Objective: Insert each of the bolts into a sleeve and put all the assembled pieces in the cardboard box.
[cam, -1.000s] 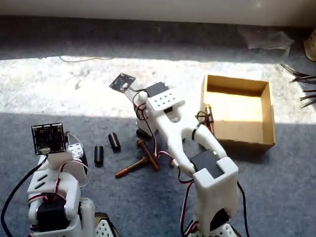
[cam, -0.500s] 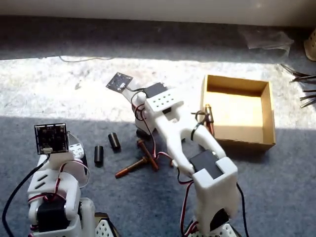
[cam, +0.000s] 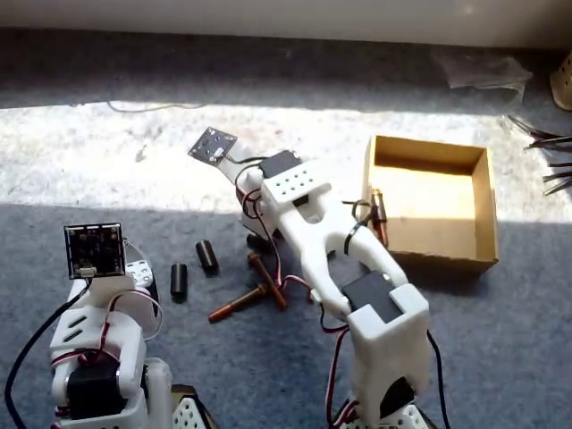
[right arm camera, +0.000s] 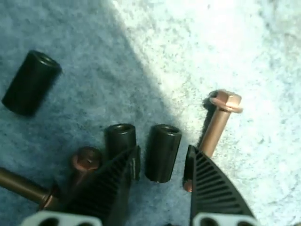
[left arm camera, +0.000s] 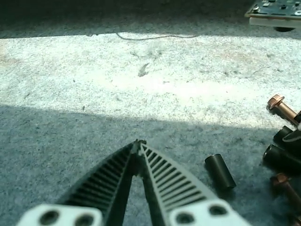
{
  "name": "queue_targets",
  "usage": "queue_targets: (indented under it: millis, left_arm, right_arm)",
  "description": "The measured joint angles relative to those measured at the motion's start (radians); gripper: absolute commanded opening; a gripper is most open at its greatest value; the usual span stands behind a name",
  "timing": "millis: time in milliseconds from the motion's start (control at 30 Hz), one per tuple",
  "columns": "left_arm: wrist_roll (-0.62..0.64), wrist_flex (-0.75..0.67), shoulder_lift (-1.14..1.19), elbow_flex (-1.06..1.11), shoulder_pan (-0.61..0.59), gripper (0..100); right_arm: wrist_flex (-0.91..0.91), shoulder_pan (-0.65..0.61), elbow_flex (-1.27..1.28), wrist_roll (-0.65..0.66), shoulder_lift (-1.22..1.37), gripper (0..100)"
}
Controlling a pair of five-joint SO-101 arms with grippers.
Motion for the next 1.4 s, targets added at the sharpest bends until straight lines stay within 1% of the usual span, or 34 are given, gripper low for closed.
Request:
queue_targets:
  millis: [100,200,433,633,900,1033,1233,1400]
  left_arm:
    - [0.0,0.0,0.0,0.0,0.0,1]
    - [0.0,0.0,0.0,0.0,-0.026,1]
    - [0.0,0.0,0.0,0.003,-0.046,1]
    - [0.0,0.0,0.0,0.003,-0.046,1]
    - [0.0,0.0,0.0,0.003,-0.046,1]
    - [0.0,0.0,0.0,0.005,-0.046,1]
    - [0.0,-0.021,0.003,0.044,-0.046,1]
    - [-0.002,-0.028,0.0,0.046,-0.046,1]
  right_arm:
    - [-0.003,0.002,0.0,0.0,0.051,14.6]
    - [-0.012,0.002,-0.008,0.0,0.083,14.6]
    - [-0.014,0.003,-0.017,0.0,0.115,14.2]
    - [-0.014,0.003,-0.025,0.0,0.118,3.4]
    - [-0.014,0.005,-0.026,0.0,0.115,2.4]
    - [0.002,0.012,-0.021,0.0,0.064,2.4]
    - [0.077,0.017,-0.021,0.0,-0.086,2.4]
    - [0.095,0.017,-0.021,0.0,-0.193,2.3]
